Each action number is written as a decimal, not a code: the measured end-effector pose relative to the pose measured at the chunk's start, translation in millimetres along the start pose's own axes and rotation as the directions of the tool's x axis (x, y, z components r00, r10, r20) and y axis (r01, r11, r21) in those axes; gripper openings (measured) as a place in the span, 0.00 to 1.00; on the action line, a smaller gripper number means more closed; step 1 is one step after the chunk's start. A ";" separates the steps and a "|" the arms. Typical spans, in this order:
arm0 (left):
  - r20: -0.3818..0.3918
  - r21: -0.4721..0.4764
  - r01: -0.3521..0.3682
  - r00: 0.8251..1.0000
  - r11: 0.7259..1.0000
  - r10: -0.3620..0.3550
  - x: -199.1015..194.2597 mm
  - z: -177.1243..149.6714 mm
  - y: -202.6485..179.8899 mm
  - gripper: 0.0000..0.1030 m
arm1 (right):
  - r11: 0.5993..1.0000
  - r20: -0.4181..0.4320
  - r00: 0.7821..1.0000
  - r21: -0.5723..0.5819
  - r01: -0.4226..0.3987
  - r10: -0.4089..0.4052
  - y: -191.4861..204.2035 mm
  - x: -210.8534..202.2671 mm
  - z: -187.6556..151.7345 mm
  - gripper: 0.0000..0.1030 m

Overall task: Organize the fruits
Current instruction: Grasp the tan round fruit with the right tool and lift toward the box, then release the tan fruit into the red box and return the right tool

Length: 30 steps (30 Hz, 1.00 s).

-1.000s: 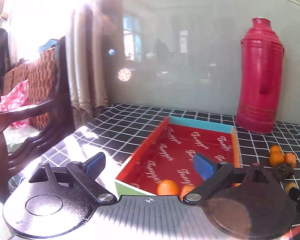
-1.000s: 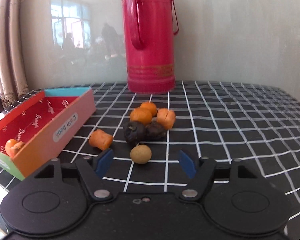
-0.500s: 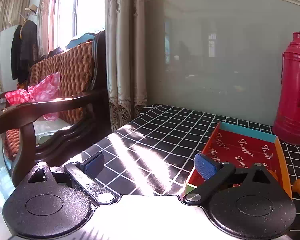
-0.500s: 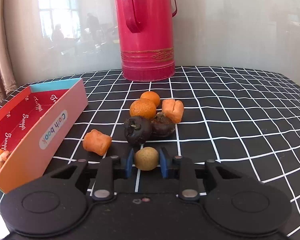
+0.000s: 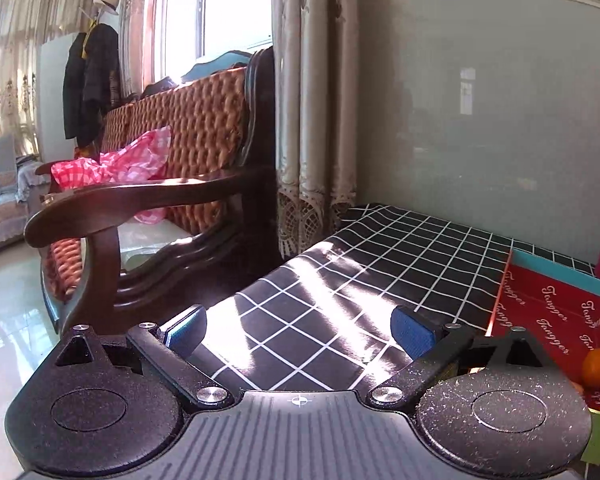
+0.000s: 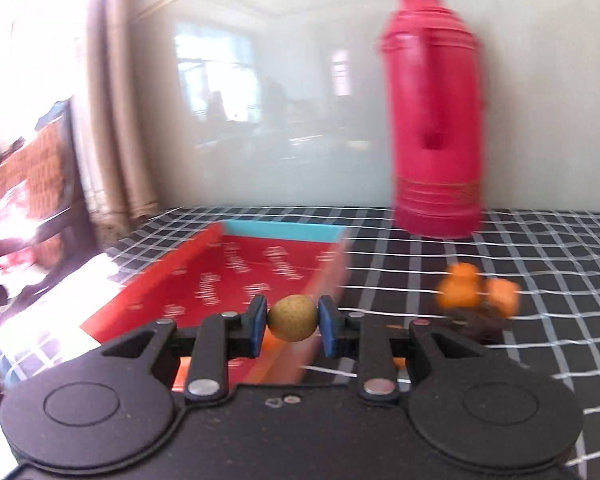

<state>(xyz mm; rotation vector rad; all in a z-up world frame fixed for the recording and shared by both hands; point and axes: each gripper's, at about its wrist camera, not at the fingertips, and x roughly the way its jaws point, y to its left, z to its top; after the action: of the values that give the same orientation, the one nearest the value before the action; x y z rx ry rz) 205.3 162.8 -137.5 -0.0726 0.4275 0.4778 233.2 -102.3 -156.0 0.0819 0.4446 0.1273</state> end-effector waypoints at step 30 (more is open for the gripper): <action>0.113 0.188 0.297 0.940 0.936 -0.321 -61.7 -8.6 -106.3 0.95 | 0.845 0.170 0.828 0.130 0.518 -0.534 -79.4 -57.2 -10.9 0.94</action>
<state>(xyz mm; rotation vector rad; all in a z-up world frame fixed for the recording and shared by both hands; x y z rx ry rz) 201.5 40.5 -123.0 0.0578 0.3075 0.1321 185.6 -188.3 -150.0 0.0458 0.2562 -0.4451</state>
